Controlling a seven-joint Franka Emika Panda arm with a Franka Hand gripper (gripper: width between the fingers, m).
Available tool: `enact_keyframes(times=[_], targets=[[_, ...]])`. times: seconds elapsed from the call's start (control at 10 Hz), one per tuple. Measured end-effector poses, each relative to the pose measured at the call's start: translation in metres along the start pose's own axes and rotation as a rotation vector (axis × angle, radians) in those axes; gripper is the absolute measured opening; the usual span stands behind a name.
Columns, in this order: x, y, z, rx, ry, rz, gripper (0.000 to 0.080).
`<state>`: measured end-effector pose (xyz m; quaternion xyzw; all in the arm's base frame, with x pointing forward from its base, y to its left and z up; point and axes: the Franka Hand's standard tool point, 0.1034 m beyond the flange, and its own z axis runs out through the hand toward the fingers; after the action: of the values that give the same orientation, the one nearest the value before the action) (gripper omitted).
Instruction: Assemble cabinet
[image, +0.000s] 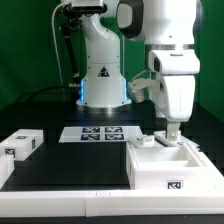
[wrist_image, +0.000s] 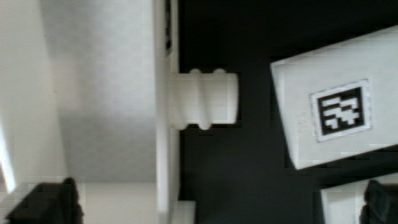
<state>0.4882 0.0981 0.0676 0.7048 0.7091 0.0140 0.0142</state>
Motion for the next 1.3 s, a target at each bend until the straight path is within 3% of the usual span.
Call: enact_keyframes(times=[0.2, 0.4, 0.7, 0.8, 0.9, 1.3], targets=[[0.008, -0.032, -0.002, -0.002, 0.007, 0.003, 0.0797], [0.023, -0.062, 0.005, 0.004, 0.023, 0.008, 0.0797], [0.02, -0.061, 0.005, 0.01, 0.02, 0.01, 0.0797], [0.02, -0.061, 0.006, 0.002, 0.025, -0.011, 0.0797], [0.023, -0.062, 0.008, -0.024, 0.043, -0.071, 0.0797], [0.044, -0.087, 0.017, -0.033, 0.061, -0.211, 0.0797]])
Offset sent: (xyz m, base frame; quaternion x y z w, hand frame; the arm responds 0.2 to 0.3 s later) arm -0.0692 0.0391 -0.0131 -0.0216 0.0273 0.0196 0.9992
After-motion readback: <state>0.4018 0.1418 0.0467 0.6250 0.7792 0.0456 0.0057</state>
